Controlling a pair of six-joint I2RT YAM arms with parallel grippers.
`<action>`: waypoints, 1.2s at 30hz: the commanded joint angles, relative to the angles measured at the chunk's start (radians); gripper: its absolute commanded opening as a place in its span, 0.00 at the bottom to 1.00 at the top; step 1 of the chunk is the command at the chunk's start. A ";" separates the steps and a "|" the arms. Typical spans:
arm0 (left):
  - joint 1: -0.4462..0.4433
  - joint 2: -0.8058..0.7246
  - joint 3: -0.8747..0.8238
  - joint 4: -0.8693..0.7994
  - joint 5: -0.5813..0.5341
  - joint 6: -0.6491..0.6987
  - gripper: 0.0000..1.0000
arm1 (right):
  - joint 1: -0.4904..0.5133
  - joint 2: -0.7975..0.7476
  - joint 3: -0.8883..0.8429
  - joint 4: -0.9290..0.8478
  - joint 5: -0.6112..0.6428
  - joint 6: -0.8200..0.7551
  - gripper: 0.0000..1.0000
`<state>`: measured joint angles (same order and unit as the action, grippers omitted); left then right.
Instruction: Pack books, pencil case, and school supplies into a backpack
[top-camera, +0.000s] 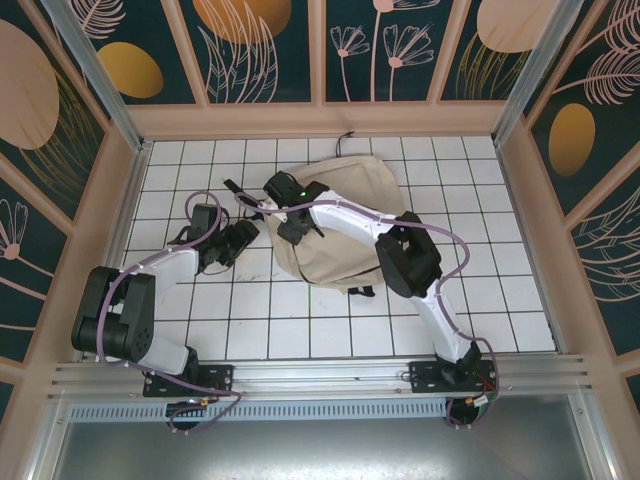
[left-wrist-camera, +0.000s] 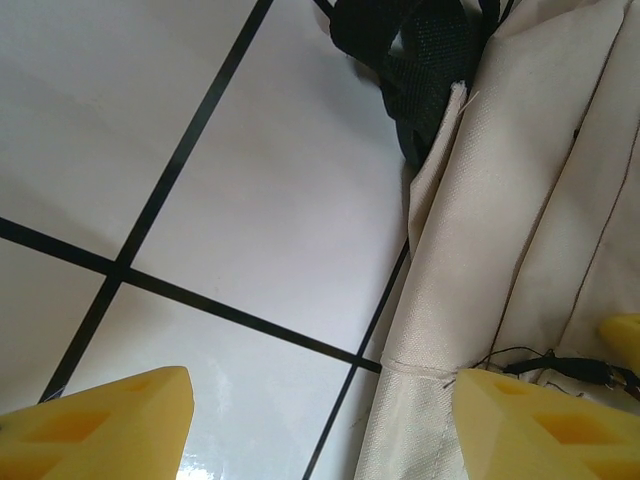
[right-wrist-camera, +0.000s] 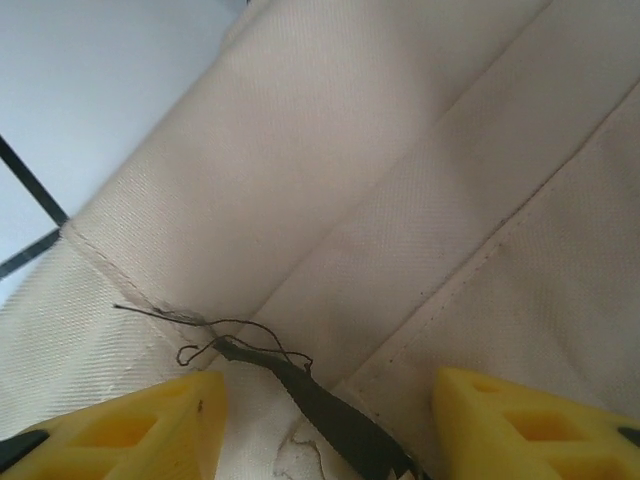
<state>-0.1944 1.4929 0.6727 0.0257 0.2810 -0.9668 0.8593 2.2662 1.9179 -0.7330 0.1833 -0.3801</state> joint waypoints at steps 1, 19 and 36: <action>0.008 -0.013 -0.012 0.015 0.010 0.005 0.70 | -0.003 0.021 0.035 -0.041 0.036 -0.038 0.55; 0.007 -0.011 -0.013 0.020 0.015 0.005 0.70 | -0.009 -0.010 0.029 0.104 0.081 0.039 0.25; 0.007 -0.017 0.002 0.021 0.043 0.029 0.70 | -0.029 -0.147 -0.076 0.185 0.008 0.084 0.00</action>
<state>-0.1944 1.4929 0.6727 0.0265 0.3054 -0.9619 0.8452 2.2074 1.8603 -0.5804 0.2337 -0.3229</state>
